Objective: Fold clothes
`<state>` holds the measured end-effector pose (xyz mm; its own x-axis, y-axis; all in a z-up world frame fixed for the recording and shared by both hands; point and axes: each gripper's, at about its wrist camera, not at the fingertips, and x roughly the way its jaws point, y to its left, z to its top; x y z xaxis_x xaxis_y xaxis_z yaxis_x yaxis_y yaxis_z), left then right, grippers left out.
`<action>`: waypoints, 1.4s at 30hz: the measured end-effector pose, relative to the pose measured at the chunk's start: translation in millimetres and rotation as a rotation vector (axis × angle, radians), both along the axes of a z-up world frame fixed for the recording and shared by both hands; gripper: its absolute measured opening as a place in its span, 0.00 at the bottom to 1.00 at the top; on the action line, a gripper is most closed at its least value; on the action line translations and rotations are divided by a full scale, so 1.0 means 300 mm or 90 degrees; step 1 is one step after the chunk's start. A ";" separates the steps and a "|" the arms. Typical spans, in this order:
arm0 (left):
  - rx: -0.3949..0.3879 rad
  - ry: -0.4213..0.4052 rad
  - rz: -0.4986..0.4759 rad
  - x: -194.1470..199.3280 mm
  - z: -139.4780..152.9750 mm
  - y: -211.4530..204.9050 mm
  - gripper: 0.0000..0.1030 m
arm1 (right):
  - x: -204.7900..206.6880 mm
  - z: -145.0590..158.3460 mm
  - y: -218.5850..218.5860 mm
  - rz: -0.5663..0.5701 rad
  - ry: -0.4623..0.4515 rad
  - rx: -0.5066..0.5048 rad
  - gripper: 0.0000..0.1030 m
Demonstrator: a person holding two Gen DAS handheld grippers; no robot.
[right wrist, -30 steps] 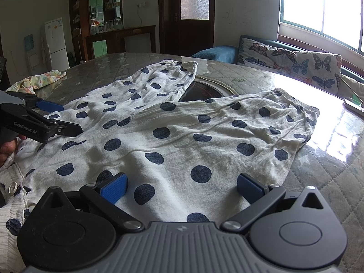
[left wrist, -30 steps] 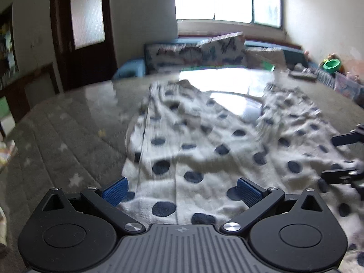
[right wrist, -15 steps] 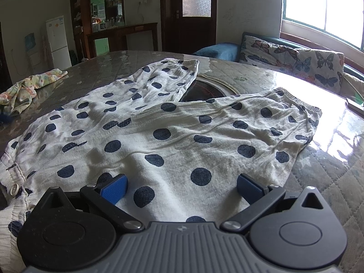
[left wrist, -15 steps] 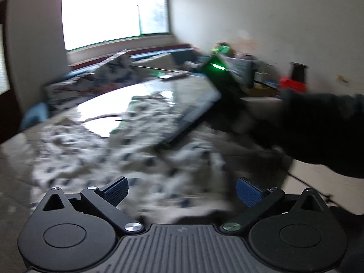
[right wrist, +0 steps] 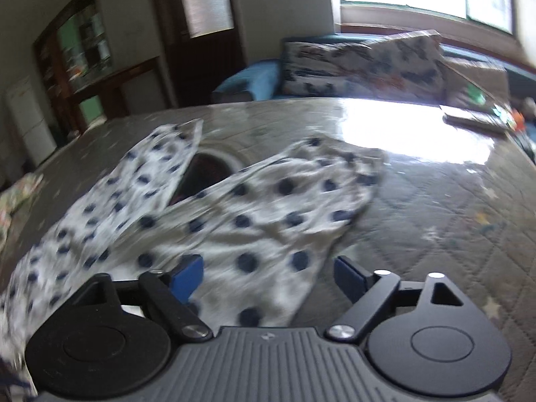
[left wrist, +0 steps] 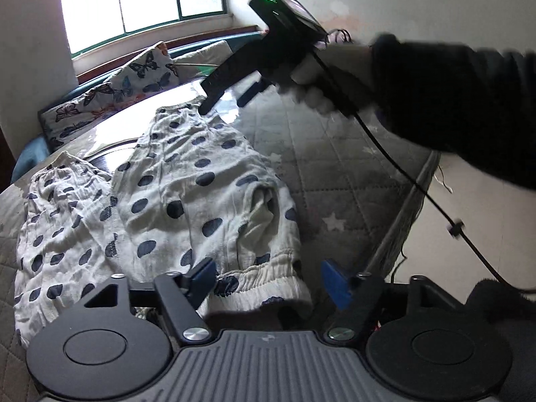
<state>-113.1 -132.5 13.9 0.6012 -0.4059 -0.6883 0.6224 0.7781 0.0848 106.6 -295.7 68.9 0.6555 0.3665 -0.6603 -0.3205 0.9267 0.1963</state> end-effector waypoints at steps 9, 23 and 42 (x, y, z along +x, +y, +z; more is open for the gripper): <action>-0.005 0.025 -0.014 0.043 0.002 -0.016 0.38 | 0.250 -0.048 -0.160 -0.128 0.080 0.076 0.55; -0.119 0.067 0.022 0.079 0.040 0.080 0.14 | 0.419 -0.094 -0.131 -0.188 0.097 0.074 0.06; -0.336 0.060 0.239 0.000 0.139 0.428 0.11 | 0.581 0.256 0.324 -0.133 0.035 0.167 0.03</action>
<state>-113.2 -4.1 55.6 0.7142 -0.4779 -0.5114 0.2866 0.8662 -0.4093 280.9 -198.4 145.6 0.7001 0.3896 -0.5983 -0.1105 0.8870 0.4483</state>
